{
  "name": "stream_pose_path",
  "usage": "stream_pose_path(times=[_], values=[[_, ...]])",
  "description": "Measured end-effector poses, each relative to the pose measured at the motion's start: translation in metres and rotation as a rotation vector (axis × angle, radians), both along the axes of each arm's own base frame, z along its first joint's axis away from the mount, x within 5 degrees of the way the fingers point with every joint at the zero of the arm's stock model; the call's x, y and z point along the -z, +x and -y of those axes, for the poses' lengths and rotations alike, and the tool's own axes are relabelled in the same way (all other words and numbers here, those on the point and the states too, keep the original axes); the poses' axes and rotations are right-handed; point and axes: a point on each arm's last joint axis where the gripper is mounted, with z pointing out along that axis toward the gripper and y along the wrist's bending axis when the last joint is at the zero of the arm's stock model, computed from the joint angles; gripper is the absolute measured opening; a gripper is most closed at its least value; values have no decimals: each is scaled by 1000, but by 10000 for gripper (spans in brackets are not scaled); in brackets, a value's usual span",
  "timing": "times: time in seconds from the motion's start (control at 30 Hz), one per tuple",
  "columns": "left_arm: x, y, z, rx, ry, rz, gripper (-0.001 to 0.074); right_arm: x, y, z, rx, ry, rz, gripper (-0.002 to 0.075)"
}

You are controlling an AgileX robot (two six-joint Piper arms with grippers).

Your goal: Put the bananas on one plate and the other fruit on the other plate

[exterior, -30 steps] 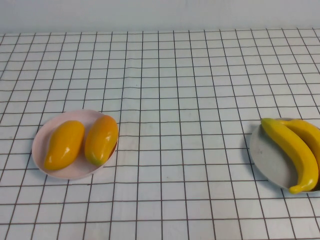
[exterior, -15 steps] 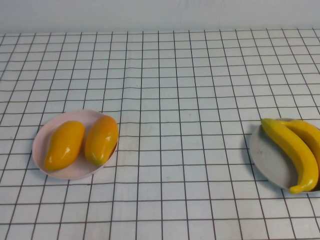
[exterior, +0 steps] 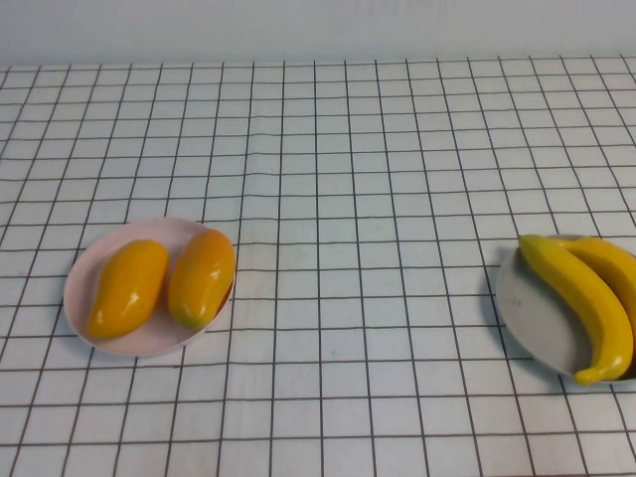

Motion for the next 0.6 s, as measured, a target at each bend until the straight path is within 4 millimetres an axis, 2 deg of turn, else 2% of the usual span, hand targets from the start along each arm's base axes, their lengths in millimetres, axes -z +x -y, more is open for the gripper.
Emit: stream_pose_path(times=[0.23, 0.4, 0.6], values=[[0, 0, 0, 0, 0, 0, -1, 62, 20, 1, 27, 36, -22, -15], [0, 0, 0, 0, 0, 0, -1, 73, 21, 3, 68, 97, -69, -15], [0, 0, 0, 0, 0, 0, -1, 86, 19, 2, 77, 143, -212, -15]])
